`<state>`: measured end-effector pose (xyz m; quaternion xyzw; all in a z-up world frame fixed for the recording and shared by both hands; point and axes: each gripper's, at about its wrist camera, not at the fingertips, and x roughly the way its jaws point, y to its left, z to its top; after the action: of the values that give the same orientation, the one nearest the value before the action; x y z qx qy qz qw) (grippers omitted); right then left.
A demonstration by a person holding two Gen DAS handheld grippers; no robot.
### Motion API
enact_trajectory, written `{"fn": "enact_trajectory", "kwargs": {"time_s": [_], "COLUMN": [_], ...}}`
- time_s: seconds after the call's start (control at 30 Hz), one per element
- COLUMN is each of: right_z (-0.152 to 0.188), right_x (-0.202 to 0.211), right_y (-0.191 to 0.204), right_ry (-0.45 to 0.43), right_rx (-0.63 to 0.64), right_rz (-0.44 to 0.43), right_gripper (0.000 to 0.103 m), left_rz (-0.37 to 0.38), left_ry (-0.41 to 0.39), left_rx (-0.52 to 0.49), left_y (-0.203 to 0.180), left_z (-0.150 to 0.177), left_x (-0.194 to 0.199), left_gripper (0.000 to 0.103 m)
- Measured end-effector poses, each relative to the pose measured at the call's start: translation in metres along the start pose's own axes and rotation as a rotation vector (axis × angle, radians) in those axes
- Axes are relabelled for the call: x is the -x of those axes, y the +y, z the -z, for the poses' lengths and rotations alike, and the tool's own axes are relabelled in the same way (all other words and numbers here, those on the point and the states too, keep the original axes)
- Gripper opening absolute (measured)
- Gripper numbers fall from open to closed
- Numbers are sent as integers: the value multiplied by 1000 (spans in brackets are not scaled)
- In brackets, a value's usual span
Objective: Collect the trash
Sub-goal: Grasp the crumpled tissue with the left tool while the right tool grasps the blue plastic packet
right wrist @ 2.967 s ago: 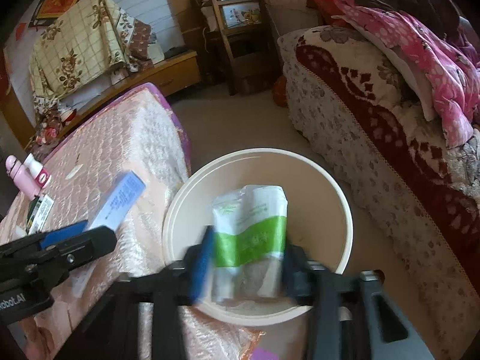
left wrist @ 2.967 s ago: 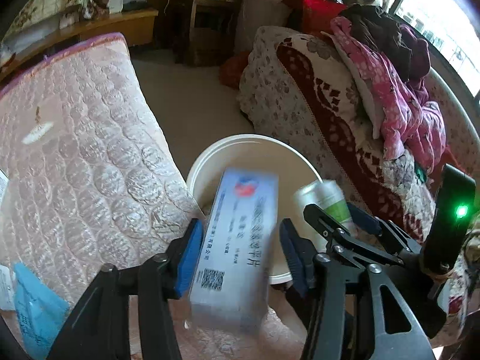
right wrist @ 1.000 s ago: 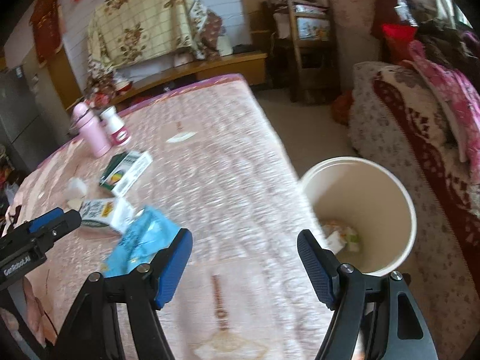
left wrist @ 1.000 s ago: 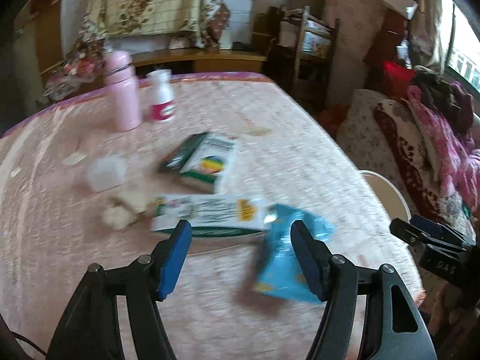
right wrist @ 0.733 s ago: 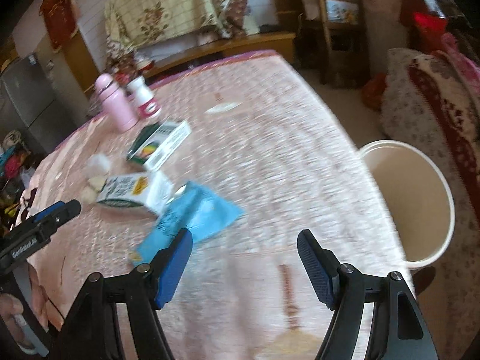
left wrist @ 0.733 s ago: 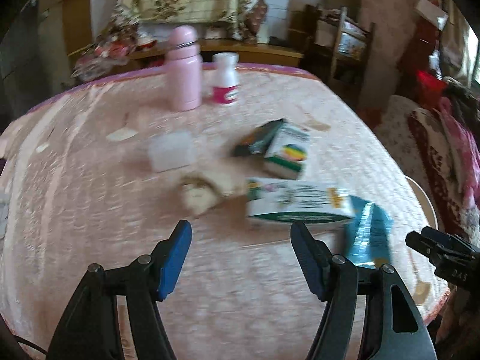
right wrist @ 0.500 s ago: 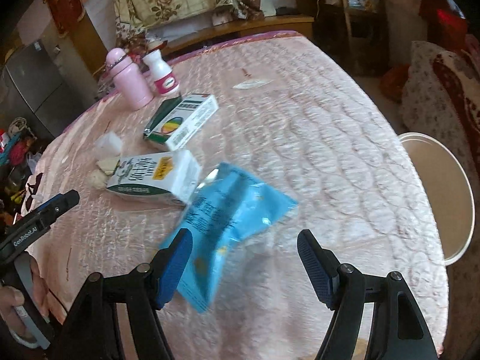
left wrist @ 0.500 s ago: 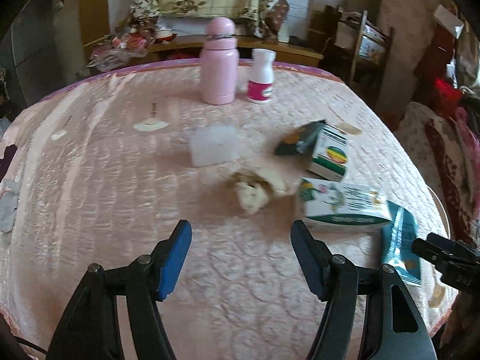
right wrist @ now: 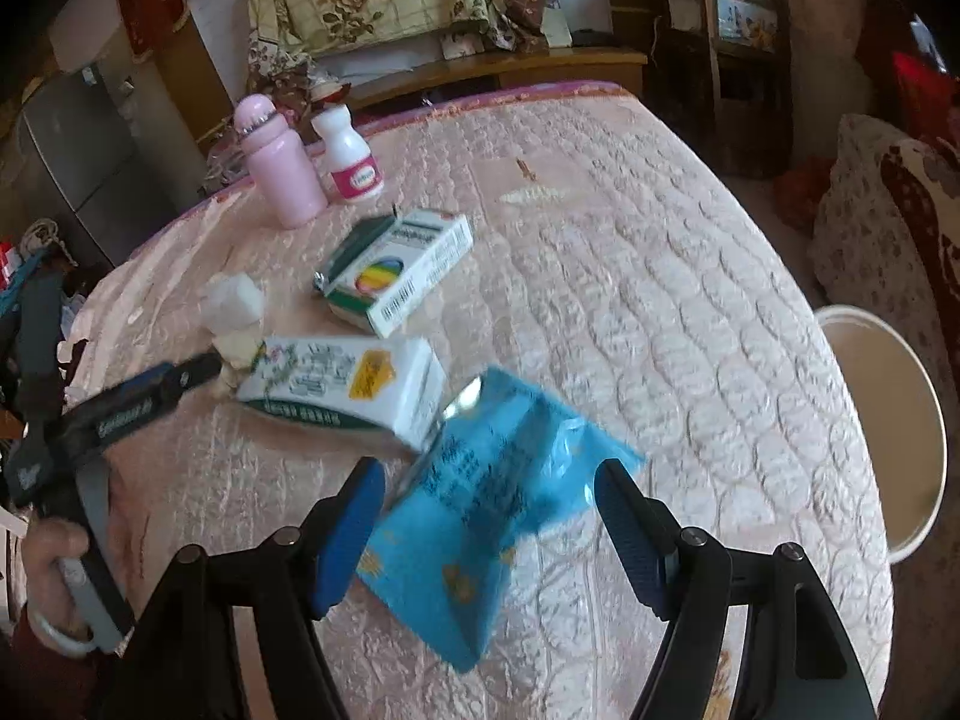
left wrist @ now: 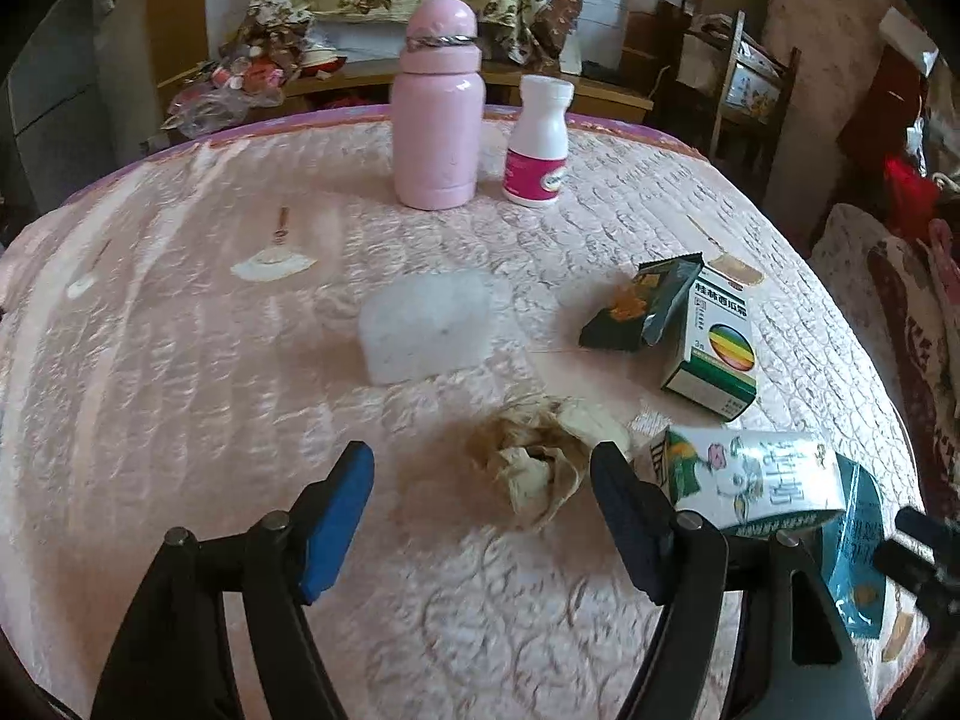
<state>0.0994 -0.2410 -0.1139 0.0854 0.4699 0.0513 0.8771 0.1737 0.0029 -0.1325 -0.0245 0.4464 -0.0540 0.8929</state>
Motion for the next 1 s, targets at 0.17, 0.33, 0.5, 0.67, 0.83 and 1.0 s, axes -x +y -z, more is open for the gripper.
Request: {"fn": "enact_trajectory", "kwargs": {"time_s": [0.17,0.33,0.5,0.67,0.83,1.0], "right_z": [10,9,0,3,3,-9], "right_x": [-15,-34,-47,-38,-23,-28], "right_y": [-5,3,21,2,-18,-8], "right_ry": [31,56,74,78,62,52], "right_rx": [-71,-67,75,88,61,95], "right_rz": [6,2,55,41,25,54], "right_gripper": [79,79,79,78,78,78], "left_rz": [51,78,68,79,75,76], "left_ry": [30,47,36,34,43,35], "left_rx": [17,27,11,21,21,29], "left_y": [-3,0,0,5,5,4], "left_z": [0,7,12,15,19,21], "left_x": [-10,-7,5,12,15,25], "left_gripper": [37,26,24,23,23,22]}}
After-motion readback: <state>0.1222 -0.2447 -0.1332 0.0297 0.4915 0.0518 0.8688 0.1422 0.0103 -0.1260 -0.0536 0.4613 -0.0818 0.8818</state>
